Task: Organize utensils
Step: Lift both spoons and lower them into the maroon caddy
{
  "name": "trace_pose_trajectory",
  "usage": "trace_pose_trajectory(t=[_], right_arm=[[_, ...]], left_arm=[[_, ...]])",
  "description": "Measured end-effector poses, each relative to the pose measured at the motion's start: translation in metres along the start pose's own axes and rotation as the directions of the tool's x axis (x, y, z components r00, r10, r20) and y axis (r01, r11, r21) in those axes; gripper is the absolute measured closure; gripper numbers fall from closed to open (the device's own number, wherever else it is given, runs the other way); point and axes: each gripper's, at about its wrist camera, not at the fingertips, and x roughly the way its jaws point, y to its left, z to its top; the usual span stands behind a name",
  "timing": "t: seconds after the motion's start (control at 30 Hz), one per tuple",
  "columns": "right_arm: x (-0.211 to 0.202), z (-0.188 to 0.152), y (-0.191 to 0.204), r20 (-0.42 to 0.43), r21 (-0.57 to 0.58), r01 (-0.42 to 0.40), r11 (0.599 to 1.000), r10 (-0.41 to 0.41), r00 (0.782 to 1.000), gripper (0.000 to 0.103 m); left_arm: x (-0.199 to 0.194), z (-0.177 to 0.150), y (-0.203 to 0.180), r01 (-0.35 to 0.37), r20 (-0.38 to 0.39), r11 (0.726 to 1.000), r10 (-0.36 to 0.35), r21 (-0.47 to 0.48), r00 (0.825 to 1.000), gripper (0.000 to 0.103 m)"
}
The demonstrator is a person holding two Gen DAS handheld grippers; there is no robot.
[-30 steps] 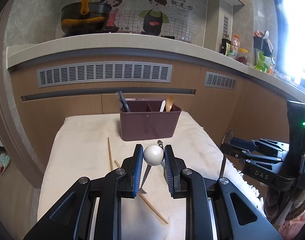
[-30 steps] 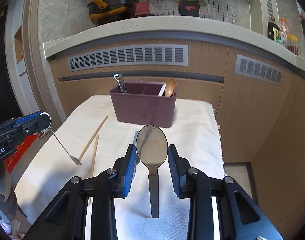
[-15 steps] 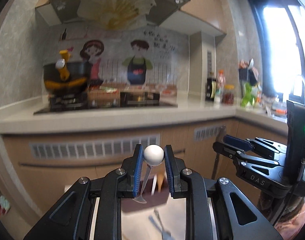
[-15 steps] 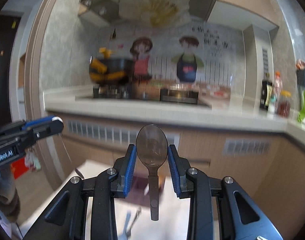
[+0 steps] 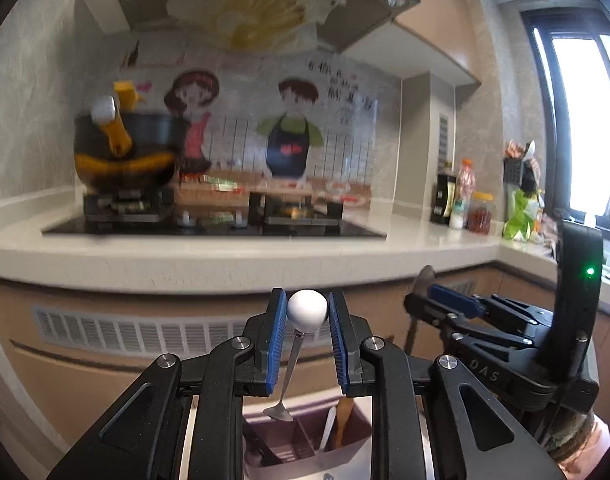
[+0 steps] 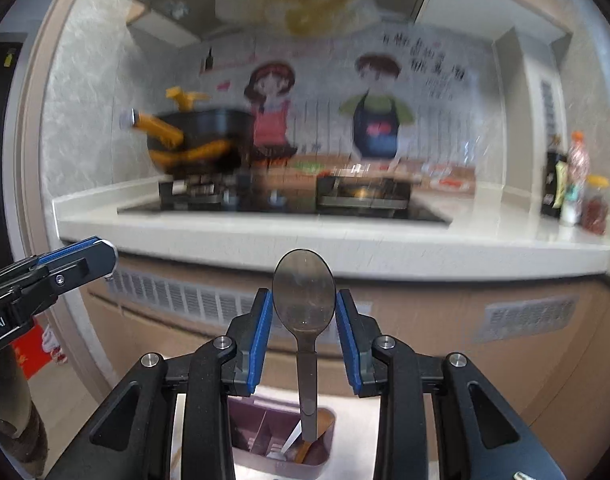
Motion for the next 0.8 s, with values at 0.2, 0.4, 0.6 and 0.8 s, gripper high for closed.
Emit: trace_pose_trajectory(t=[0.2, 0.4, 0.6, 0.8], right_arm=[[0.049, -0.035, 0.001, -0.095, 0.005, -0.02, 1.0, 0.02, 0.995, 0.073], [0.083, -0.069, -0.001, -0.175, 0.016, -0.012, 1.0, 0.014, 0.985, 0.073], [0.109, -0.098, -0.001, -0.255, 0.022, -0.012, 1.0, 0.018, 0.967, 0.073], [0.123, -0.125, 0.0, -0.331, 0.009, -0.016, 1.0, 0.018, 0.943, 0.072]], left_arm=[[0.052, -0.04, 0.027, 0.014, -0.113, 0.997, -0.023, -0.076, 0.993, 0.08], [0.09, -0.082, 0.039, 0.023, -0.216, 0.993, -0.048, -0.118, 0.975, 0.08], [0.117, -0.12, 0.039, 0.013, -0.307, 0.99, -0.056, -0.14, 0.95, 0.08], [0.133, -0.15, 0.036, -0.004, -0.384, 0.99, -0.052, -0.143, 0.922, 0.08]])
